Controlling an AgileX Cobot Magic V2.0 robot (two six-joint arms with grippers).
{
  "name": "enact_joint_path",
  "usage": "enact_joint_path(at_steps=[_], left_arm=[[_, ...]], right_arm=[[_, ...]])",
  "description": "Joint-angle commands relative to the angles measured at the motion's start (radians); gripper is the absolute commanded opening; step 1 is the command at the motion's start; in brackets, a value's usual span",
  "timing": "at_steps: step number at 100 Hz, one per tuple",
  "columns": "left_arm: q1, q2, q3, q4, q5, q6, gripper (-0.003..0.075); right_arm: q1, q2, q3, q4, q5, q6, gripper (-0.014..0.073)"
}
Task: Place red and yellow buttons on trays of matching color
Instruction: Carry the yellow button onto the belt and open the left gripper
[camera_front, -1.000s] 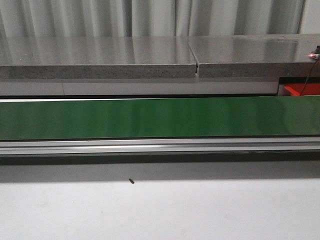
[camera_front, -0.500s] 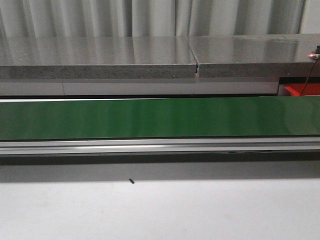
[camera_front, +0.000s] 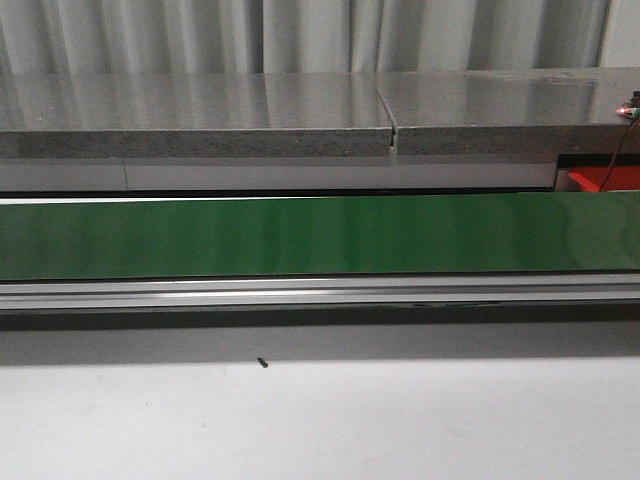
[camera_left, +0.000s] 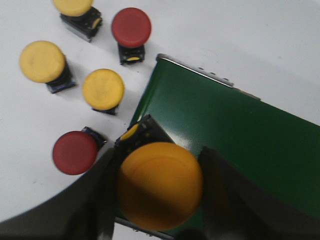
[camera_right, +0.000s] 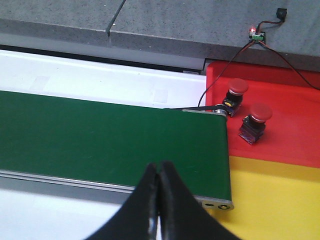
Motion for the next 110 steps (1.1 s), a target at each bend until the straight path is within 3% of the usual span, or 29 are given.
enact_joint_path(at_steps=[1,52,59,76,81,93,110], left_arm=[[-0.038,-0.036,0.001,-0.013,-0.089,-0.001,0.0167],[-0.061,0.064,0.014,-0.041,-0.066,-0.001,0.0176],[-0.061,0.064,0.008,-0.041,-0.064,-0.001,0.0232],[-0.061,0.064,-0.017,-0.084,-0.064,0.001,0.0537],[-0.061,0.062,-0.03,-0.109,-0.064,0.012,0.0592],[-0.061,0.043,-0.063,-0.24,-0.064,0.079,0.0603],[-0.047,0.022,-0.118,-0.246,-0.056,0.079,0.0603]], right_arm=[[-0.001,0.002,-0.024,0.016,-0.068,-0.008,-0.0066],[-0.001,0.002,-0.024,0.016,-0.068,-0.008,-0.0066],[-0.001,0.002,-0.024,0.016,-0.068,-0.008,-0.0066],[-0.001,0.002,-0.024,0.016,-0.068,-0.008,-0.0066],[-0.001,0.002,-0.024,0.016,-0.068,-0.008,-0.0066],[-0.001,0.002,-0.024,0.016,-0.068,-0.008,-0.0066],[-0.001,0.002,-0.024,0.016,-0.068,-0.008,-0.0066]])
